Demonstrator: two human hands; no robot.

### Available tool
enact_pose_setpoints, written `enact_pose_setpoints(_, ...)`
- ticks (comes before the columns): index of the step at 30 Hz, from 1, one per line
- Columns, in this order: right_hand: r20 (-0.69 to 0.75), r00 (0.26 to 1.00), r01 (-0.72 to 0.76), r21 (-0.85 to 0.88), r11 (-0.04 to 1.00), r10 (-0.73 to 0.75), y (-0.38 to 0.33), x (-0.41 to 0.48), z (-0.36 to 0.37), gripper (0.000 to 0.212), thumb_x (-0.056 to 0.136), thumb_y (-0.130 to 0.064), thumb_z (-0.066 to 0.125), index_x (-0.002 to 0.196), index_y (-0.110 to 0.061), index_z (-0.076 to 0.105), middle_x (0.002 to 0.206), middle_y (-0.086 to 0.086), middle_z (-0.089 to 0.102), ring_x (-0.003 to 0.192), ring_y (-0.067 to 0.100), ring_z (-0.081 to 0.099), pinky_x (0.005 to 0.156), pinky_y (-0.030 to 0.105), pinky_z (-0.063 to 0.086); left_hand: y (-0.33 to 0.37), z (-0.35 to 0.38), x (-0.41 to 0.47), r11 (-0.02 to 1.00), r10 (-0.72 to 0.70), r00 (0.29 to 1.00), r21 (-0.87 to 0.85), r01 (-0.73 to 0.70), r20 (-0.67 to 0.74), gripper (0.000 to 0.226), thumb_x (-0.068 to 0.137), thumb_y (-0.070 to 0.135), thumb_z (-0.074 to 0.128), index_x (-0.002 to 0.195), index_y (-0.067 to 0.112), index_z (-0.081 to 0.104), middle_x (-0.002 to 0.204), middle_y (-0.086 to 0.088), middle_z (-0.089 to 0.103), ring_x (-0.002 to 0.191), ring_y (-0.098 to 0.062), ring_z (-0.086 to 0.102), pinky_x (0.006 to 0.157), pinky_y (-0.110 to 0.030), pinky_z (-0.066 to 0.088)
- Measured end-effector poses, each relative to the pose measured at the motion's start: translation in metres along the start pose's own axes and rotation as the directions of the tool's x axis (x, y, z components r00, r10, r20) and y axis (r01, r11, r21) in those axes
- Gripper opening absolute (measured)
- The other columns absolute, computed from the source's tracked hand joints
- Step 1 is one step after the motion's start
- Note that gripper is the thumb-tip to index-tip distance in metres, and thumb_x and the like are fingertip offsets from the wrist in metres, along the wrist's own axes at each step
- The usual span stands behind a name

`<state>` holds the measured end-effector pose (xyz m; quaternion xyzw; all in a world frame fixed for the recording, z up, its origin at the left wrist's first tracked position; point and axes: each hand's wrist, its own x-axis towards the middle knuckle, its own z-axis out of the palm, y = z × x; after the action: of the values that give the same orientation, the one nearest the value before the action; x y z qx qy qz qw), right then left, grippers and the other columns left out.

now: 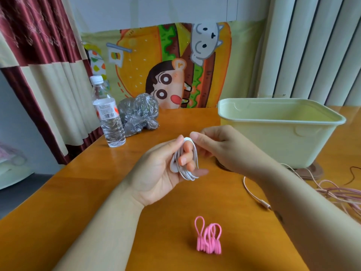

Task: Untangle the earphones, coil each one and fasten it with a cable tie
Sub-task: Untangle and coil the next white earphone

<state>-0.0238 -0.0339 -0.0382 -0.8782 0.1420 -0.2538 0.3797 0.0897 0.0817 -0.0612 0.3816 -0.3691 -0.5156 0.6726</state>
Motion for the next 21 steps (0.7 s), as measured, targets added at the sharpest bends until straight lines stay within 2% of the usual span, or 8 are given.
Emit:
enact_pose_setpoints(1,-0.011,1.0,-0.002,0.015,1.0,0.003,0.0,0.0,0.005,0.046,0.095,-0.036,0.05,0.072,0.003,0.06,0.058,0.0,0.052,0.056,0.007,0.045,0.056,0.024,0.039,0.0,0.0,0.001,1.0,0.008,0.999,-0.023,-0.009,-0.039,0.034,0.088,0.03,0.046,0.063,0.015,0.062,0.053,0.002,0.044,0.051,-0.01,0.051,0.071,-0.038,0.058)
enact_pose_setpoints(4,-0.074,0.997,0.008,-0.033,0.999,-0.01,0.0,0.001,0.015,0.047,0.096,-0.035,0.049,0.072,0.005,0.057,0.063,0.017,0.052,0.057,0.014,0.041,0.056,0.036,0.039,0.0,-0.002,0.003,0.999,0.028,0.993,-0.028,-0.032,-0.113,0.03,0.083,0.03,0.046,0.06,0.015,0.059,0.051,0.003,0.04,0.048,-0.009,0.048,0.065,-0.035,0.057)
enact_pose_setpoints(6,-0.102,0.995,0.01,-0.096,0.995,-0.019,-0.002,0.001,0.016,0.047,0.096,-0.034,0.049,0.071,0.006,0.055,0.061,0.016,0.046,0.054,0.014,0.035,0.052,0.033,0.033,0.0,-0.004,0.004,0.999,0.038,0.991,-0.013,-0.04,-0.131,0.03,0.082,0.031,0.047,0.058,0.016,0.058,0.05,0.004,0.039,0.048,-0.009,0.046,0.063,-0.034,0.057)
enact_pose_setpoints(10,-0.099,0.994,0.03,-0.149,0.988,-0.045,-0.003,0.0,0.011,0.038,0.093,-0.031,0.054,0.078,0.0,0.067,0.078,0.016,0.062,0.072,0.023,0.052,0.067,0.037,0.042,-0.001,-0.008,0.005,0.997,0.063,0.989,0.046,-0.057,-0.136,0.029,0.082,0.032,0.048,0.059,0.016,0.055,0.05,0.004,0.038,0.047,-0.009,0.044,0.062,-0.033,0.056)
enact_pose_setpoints(13,-0.038,0.999,-0.019,-0.015,1.0,0.019,-0.004,-0.001,0.005,0.02,0.091,-0.026,0.06,0.081,-0.018,0.075,0.084,0.013,0.068,0.068,0.019,0.056,0.063,0.029,0.045,0.0,-0.007,0.005,0.994,0.072,0.988,0.092,-0.06,-0.134,0.029,0.081,0.031,0.049,0.056,0.016,0.055,0.049,0.003,0.037,0.047,-0.009,0.044,0.06,-0.032,0.056)
enact_pose_setpoints(15,0.022,0.999,-0.041,0.029,0.999,0.04,-0.004,-0.002,0.001,0.015,0.09,-0.022,0.062,0.086,-0.023,0.076,0.082,0.007,0.071,0.065,0.014,0.057,0.059,0.022,0.046,0.0,-0.005,0.004,0.991,0.074,0.989,0.122,-0.059,-0.128,0.03,0.081,0.03,0.049,0.055,0.016,0.055,0.05,0.003,0.037,0.046,-0.009,0.043,0.059,-0.032,0.055)
enact_pose_setpoints(18,0.087,0.995,-0.048,0.01,0.999,0.047,-0.003,-0.003,-0.003,0.015,0.09,-0.022,0.062,0.091,-0.025,0.077,0.085,-0.004,0.074,0.075,0.014,0.063,0.068,0.022,0.049,0.0,-0.006,0.003,0.983,0.068,0.991,0.175,-0.047,-0.119,0.03,0.08,0.03,0.048,0.055,0.016,0.055,0.051,0.001,0.036,0.047,-0.01,0.043,0.059,-0.032,0.055)
enact_pose_setpoints(21,0.166,0.984,-0.055,-0.063,0.997,0.064,-0.005,-0.003,-0.009,0.017,0.092,-0.024,0.059,0.093,-0.03,0.075,0.084,-0.003,0.073,0.068,0.013,0.061,0.067,0.022,0.051,0.001,-0.007,0.002,0.97,0.064,0.992,0.241,-0.036,-0.107,0.03,0.081,0.03,0.048,0.055,0.016,0.054,0.052,0.001,0.036,0.048,-0.01,0.042,0.061,-0.033,0.055)
